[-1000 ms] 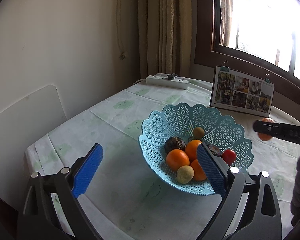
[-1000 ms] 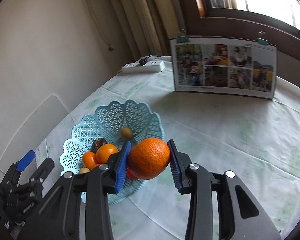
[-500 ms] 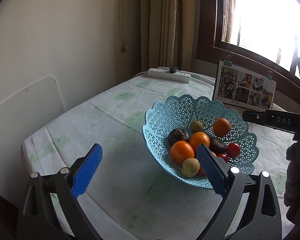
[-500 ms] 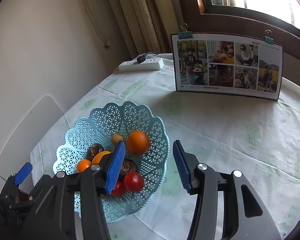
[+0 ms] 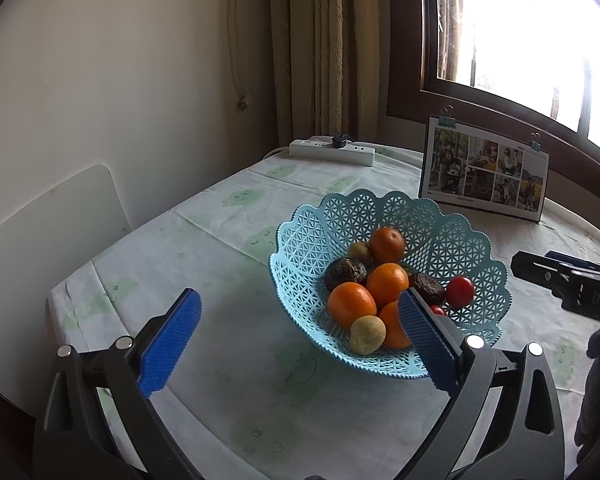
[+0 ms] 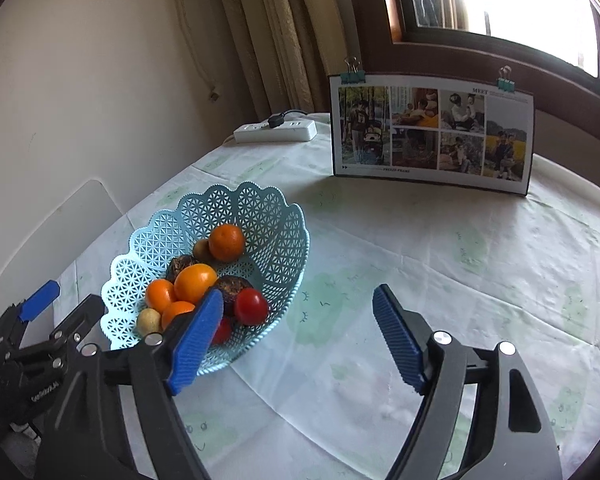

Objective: Organize fruits

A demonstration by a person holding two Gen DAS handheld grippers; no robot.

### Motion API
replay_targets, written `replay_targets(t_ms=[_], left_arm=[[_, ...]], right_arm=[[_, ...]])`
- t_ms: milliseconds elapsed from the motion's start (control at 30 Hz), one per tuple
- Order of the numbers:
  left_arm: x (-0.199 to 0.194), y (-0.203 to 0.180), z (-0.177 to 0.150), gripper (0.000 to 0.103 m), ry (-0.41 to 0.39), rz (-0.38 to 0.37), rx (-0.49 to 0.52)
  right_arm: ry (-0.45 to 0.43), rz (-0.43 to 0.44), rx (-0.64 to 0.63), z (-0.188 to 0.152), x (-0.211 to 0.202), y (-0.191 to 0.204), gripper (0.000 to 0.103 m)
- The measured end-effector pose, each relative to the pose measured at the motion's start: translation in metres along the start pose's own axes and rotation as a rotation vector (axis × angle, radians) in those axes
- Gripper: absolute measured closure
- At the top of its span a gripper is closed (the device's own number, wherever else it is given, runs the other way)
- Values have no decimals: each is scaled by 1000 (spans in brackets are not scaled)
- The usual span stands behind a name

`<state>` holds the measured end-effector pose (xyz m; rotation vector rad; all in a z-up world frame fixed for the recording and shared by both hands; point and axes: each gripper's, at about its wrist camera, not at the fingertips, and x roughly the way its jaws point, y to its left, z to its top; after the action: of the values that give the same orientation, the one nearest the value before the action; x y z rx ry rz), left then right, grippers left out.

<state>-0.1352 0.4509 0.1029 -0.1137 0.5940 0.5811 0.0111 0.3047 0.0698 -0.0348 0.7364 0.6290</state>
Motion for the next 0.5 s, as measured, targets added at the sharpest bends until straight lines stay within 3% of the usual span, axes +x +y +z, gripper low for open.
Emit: replay_targets(t_ms=[200,500], left_arm=[[-6,-10,1,3,-13,11,26],[-12,-14,1,3,-25,28,32]], right_arm=[[-20,-8,-64,-11,-11,11,22],[-54,-31,-144,-23,-22,28,10]])
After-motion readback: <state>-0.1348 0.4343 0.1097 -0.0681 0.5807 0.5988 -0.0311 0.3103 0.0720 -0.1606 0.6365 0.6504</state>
